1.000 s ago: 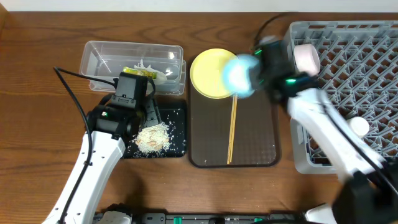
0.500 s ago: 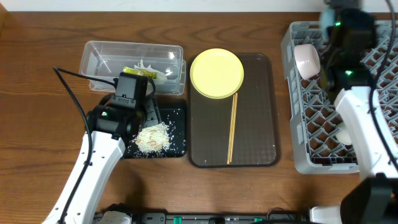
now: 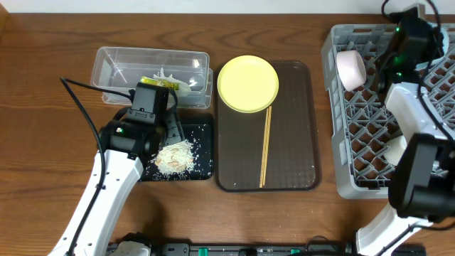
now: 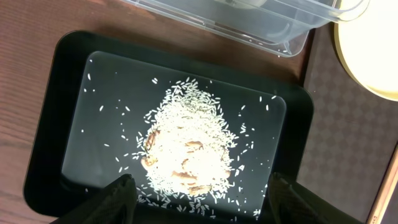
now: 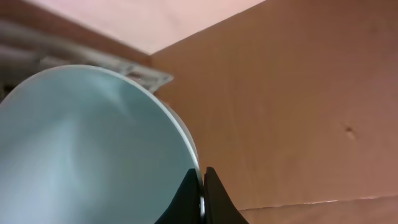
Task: Sort waste into correct bins and load items into the dishwasher rack
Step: 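Carry the blue bowl right and set it in the dish rack, then reach the right gripper to the yellow plate rim and grasp it, then carry the yellow plate right and stand it upright in the rack, then reach the right gripper to the chopsticks on the brown tray and grasp one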
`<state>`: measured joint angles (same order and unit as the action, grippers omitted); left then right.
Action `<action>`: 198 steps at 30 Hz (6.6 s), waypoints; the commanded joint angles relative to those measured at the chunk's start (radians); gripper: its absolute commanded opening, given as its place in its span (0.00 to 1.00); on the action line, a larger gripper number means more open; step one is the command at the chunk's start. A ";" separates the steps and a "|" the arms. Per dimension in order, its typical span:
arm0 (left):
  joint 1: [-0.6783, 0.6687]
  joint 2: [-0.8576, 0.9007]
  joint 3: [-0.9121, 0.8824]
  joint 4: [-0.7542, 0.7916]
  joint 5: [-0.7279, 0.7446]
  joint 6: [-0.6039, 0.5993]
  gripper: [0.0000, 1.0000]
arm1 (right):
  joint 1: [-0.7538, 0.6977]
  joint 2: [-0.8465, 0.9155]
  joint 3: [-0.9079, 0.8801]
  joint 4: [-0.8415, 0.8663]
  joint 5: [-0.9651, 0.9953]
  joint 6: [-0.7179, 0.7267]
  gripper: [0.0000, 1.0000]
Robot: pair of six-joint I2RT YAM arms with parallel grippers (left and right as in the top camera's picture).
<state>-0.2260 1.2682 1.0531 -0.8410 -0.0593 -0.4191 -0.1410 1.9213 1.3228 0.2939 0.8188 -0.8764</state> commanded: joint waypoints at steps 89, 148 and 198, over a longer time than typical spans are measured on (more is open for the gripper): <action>0.003 0.006 -0.002 0.004 -0.012 -0.006 0.71 | 0.298 -0.513 0.004 -0.851 -0.008 0.566 0.01; 0.003 0.006 -0.002 0.004 -0.012 -0.006 0.71 | 0.551 -0.288 -0.108 -1.135 -0.895 1.199 0.64; 0.003 0.006 -0.002 0.004 -0.012 -0.006 0.71 | 0.653 -0.028 -0.182 -0.919 -0.808 1.381 0.66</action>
<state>-0.2260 1.2682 1.0531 -0.8341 -0.0593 -0.4191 0.5003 1.8805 1.1496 -0.6270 -0.0238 0.4904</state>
